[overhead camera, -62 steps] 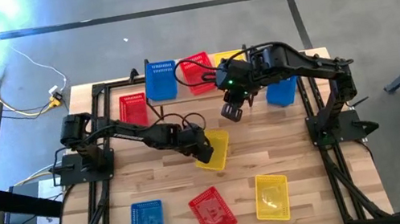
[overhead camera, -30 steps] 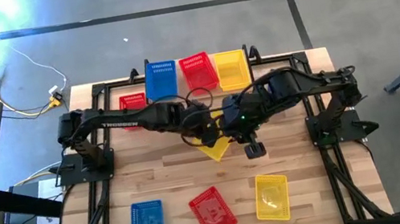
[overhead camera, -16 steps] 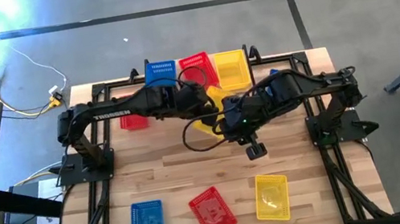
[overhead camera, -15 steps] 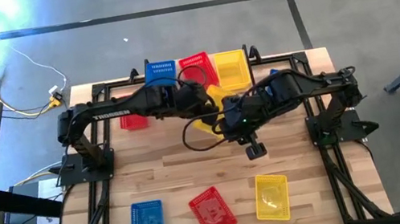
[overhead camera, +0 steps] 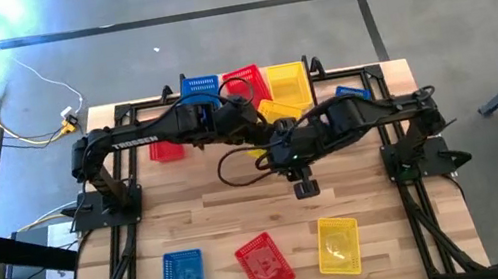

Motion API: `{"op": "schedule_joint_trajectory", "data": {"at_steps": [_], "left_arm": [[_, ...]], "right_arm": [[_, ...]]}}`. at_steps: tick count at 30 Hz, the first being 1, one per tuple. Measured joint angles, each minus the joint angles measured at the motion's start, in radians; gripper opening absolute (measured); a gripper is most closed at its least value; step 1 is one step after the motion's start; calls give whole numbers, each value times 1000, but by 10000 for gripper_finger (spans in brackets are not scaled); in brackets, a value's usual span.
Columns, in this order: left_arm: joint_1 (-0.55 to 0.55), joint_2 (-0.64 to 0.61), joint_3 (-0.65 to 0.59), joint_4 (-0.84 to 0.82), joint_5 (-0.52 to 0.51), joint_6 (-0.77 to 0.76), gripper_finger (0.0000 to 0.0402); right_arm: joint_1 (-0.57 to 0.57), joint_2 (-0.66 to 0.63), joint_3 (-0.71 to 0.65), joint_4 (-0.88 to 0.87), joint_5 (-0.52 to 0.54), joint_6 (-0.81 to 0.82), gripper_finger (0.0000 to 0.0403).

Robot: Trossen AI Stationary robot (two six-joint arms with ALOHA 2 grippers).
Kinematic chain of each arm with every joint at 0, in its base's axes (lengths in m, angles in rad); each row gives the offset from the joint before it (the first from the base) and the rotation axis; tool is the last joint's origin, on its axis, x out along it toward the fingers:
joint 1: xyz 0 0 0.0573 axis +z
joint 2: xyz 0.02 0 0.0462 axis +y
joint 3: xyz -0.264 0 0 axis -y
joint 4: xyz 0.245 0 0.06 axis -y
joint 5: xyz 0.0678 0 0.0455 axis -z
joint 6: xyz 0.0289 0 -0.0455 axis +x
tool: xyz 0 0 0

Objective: Stack baskets on shelf by color
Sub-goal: Stack the top yellow basket into the other yellow basket on the shelf

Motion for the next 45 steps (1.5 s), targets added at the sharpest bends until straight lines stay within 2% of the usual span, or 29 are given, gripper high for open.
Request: {"op": "schedule_joint_trajectory", "data": {"at_steps": [4, 15, 26, 30, 36, 41, 45], "left_arm": [[-1, 0, 0, 0, 1, -14, 0], [0, 2, -2, -8, 30, -15, 0], [4, 2, 0, 23, 90, 8, 4], [13, 2, 0, 18, 122, 37, 4], [13, 2, 0, 7, 128, 57, 6], [13, 2, 0, 5, 134, 58, 26], [13, 2, 0, 4, 148, 115, 54]], "right_arm": [[0, 26, 0, -14, 89, 8, 123], [-6, 89, 2, -90, 194, 75, 119], [-14, 112, -1, -111, 142, 98, 85], [-16, 112, -1, -114, 160, 103, 77], [-16, 112, -1, -114, 179, 105, 9], [-16, 112, -1, -116, 177, 131, 6], [-15, 111, -1, -117, 155, 139, 3]]}}
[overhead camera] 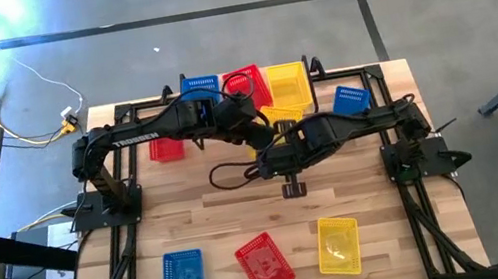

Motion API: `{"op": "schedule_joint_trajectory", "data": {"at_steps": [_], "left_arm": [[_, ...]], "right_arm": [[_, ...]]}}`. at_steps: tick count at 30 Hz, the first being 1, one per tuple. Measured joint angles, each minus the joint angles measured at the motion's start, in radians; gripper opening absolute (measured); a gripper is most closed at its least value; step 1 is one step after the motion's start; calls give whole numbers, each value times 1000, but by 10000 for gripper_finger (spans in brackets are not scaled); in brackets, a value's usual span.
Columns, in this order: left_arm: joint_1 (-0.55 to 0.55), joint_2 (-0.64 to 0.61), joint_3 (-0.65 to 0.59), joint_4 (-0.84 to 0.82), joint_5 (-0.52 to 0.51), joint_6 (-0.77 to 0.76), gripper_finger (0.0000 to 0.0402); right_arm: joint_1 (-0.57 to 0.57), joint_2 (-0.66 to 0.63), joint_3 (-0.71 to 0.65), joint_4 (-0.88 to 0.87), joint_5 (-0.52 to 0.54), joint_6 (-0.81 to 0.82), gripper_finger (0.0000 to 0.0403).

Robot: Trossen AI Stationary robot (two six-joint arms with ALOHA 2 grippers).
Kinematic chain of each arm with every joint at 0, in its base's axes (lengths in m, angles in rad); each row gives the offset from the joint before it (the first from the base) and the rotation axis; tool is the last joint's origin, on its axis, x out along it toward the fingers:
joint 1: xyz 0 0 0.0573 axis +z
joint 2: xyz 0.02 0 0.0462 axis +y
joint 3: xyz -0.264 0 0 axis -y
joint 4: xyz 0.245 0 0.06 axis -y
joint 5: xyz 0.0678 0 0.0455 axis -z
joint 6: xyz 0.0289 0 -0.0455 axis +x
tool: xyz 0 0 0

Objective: Stack baskets on shelf by color
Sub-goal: Stack the top yellow basket into the other yellow basket on the shelf

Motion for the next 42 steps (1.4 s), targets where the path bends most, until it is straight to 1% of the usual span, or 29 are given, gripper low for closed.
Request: {"op": "schedule_joint_trajectory", "data": {"at_steps": [6, 11, 17, 21, 25, 27, 30, 35, 42], "left_arm": [[19, 0, 0, -2, 11, 103, 102], [52, 0, 0, -3, 89, 217, 129], [85, -13, 0, -1, 100, 316, 131], [101, -34, 0, -2, 88, 389, 126], [124, -65, 0, -9, 85, 467, 124], [132, -85, 0, -16, 84, 513, 123], [145, -117, 0, -35, 83, 577, 123], [164, -178, 0, -52, 83, 651, 123], [193, -239, 0, -53, 81, 711, 123]], "right_arm": [[-1, -2, 0, -11, -44, 47, 0], [-1, -3, 0, -48, -71, 128, 1], [-7, -3, 0, -84, -97, 233, 1], [-6, -3, 1, -83, -107, 257, 1], [-6, -3, 2, -83, -104, 235, 1], [-6, -6, 2, -82, -89, 214, 0], [-5, -12, 2, -82, -40, 203, 0], [-13, -39, 2, -81, 29, 199, 0], [-56, -106, 2, -80, 132, 89, 0]]}}
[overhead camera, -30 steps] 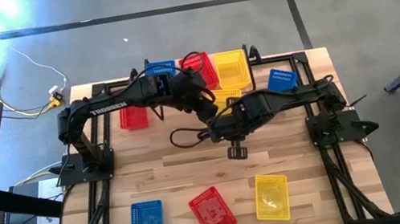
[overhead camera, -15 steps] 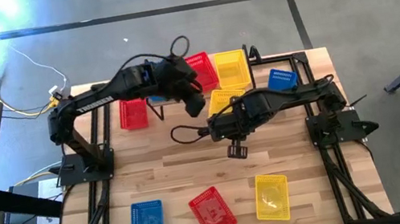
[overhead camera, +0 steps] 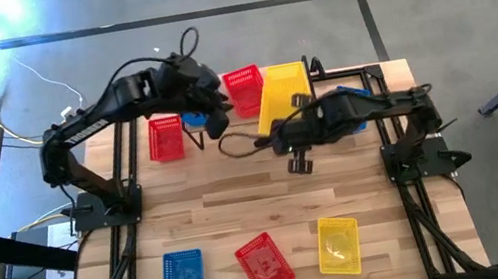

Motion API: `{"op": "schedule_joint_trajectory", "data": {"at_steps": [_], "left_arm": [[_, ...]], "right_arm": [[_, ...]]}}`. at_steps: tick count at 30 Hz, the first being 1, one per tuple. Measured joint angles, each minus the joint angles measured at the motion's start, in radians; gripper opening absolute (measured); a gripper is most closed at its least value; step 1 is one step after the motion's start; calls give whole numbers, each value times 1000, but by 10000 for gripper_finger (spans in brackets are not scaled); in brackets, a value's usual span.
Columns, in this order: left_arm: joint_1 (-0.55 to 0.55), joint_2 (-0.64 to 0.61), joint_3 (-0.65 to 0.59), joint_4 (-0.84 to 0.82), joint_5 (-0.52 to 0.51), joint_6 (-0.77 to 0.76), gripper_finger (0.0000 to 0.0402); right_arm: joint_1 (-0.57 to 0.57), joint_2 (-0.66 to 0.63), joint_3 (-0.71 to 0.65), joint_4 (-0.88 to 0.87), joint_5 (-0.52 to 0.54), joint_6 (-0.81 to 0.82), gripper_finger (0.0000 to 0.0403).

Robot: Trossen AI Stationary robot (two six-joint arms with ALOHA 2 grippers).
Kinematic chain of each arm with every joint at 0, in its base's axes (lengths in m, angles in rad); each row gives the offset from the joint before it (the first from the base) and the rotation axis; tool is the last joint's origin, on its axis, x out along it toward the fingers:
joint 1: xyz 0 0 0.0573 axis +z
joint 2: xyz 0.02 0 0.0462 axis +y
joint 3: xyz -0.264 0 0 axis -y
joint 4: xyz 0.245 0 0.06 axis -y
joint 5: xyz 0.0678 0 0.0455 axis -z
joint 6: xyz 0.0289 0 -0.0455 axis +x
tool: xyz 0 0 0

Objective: Stack baskets on shelf by color
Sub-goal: Stack the top yellow basket into the other yellow basket on the shelf

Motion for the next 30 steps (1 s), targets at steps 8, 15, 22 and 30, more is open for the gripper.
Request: {"op": "schedule_joint_trajectory", "data": {"at_steps": [8, 15, 22, 30], "left_arm": [[36, -25, 0, 0, 0, 33, 123], [69, -25, 0, -1, 0, 17, 123], [98, -25, 0, -3, 1, -10, 123], [137, -24, 0, -4, 1, -21, 123]], "right_arm": [[-153, -118, 0, 49, 77, -259, 0], [-318, -194, 0, 164, -50, -546, 0], [-430, -216, -97, 195, -143, -652, 0], [-476, -338, -460, 389, -211, -721, 0]]}}
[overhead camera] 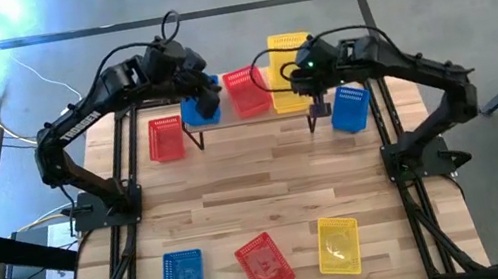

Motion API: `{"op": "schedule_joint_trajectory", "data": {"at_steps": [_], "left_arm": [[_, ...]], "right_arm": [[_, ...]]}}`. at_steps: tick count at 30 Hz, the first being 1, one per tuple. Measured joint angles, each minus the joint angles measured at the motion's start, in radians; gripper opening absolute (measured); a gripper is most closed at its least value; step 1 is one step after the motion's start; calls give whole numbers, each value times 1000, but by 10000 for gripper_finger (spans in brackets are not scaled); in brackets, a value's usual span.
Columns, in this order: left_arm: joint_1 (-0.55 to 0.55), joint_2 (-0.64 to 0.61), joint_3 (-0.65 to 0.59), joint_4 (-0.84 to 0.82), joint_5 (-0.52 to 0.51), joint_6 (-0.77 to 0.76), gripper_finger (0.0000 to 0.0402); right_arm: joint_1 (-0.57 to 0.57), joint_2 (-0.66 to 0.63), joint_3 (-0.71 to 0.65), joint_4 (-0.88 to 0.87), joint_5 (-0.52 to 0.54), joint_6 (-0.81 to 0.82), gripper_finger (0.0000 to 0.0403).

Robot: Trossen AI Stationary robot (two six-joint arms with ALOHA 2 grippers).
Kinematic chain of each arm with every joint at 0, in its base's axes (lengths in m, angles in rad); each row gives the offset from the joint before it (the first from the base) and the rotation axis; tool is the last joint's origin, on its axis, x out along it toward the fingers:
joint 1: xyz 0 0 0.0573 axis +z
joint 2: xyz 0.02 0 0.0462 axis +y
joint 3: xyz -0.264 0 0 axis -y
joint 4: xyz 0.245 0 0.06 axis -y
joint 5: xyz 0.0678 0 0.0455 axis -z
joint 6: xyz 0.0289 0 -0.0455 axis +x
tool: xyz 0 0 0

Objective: Stack baskets on shelf by color
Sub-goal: Stack the top yellow basket into the other yellow basket on the shelf

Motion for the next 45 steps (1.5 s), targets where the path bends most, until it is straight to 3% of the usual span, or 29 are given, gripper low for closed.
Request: {"op": "schedule_joint_trajectory", "data": {"at_steps": [10, 14, 27, 45], "left_arm": [[37, 0, 0, 0, 0, -7, 123], [37, 0, 0, 0, 0, -16, 123], [37, 1, 0, 1, 0, -40, 123], [35, 1, 0, 1, 0, -42, 123]], "right_arm": [[-37, -77, -197, 145, -101, -66, 0], [-51, -68, -197, 151, -161, -81, 0], [-101, -19, -197, 122, -200, -60, 0], [-128, 24, -196, 101, -152, -57, 0]]}}
